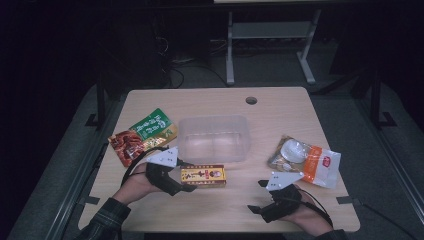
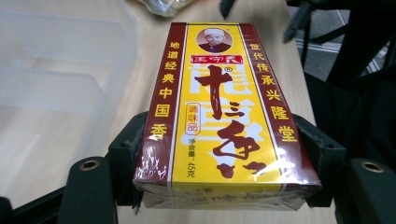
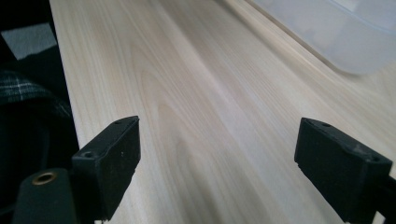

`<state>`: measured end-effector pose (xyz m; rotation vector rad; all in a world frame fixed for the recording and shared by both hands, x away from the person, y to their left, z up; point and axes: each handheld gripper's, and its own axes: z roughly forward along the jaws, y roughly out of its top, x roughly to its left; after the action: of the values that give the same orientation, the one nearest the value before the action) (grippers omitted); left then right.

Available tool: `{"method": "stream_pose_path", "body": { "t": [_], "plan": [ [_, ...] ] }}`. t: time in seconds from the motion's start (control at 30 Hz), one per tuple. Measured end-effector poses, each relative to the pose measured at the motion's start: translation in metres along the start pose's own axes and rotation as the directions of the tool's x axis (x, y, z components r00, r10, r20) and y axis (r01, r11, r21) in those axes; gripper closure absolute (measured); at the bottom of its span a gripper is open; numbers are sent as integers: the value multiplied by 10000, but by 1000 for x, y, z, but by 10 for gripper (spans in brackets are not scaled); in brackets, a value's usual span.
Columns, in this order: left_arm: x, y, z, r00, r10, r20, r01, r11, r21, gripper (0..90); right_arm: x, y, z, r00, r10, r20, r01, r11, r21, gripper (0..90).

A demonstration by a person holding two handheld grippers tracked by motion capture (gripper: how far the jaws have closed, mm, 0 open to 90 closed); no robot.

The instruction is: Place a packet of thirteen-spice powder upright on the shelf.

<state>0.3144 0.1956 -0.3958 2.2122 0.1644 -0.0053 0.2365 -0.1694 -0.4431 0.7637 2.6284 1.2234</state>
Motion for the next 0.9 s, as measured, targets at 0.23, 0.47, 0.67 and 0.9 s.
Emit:
{"method": "stream_pose_path", "body": {
  "t": [0.23,0.47,0.67,0.9],
  "plan": [
    [17,14,-2,9999,93,-139,-92,10000,37,317,5,-14,-1,9987,335,390,-345,9991,265,139],
    [31,27,-1,9996,226,-159,-222,9994,263,317,4,-14,0,9984,289,477,-298,9994,186,137],
    [47,38,-1,9994,197,-287,-190,9995,255,317,4,-14,-1,9982,379,465,-385,9992,129,138],
    [63,52,-1,9993,207,-300,-199,9995,264,317,4,-14,-1,9984,301,488,-308,9994,135,137]
  ]
}}
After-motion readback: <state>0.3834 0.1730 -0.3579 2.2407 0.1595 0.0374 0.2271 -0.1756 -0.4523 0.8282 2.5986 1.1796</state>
